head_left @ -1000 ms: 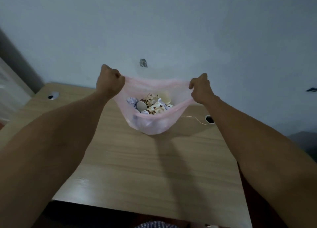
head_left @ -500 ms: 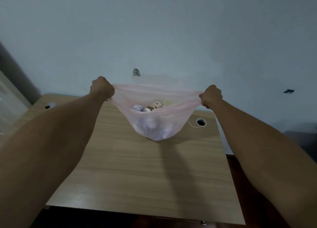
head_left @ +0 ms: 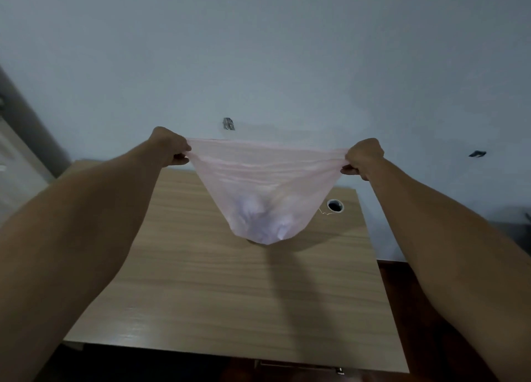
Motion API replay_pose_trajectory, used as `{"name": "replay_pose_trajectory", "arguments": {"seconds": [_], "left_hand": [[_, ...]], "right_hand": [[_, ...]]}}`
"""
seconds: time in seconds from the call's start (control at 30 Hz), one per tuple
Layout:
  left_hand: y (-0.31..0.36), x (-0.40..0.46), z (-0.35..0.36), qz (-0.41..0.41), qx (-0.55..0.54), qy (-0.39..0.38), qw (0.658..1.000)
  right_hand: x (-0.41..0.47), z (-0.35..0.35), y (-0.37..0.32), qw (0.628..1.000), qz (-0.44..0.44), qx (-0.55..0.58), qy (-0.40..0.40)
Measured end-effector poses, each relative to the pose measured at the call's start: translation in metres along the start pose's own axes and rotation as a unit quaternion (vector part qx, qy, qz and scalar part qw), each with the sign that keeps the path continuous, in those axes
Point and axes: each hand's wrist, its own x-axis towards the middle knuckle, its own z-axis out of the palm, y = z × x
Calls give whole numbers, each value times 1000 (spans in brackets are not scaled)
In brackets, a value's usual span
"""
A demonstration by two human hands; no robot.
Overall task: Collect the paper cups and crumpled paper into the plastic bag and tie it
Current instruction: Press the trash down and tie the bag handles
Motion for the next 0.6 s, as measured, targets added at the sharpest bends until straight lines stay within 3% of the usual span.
{"name": "replay_pose_trajectory", "arguments": {"seconds": [0.23, 0.6], "left_hand": [[6, 7, -6, -42, 4, -124, 991], [15, 17, -4, -35, -112, -140, 983]], "right_hand": [[-4, -19, -1, 997, 16, 33, -70], [4, -26, 4, 992, -4, 112, -64]]}}
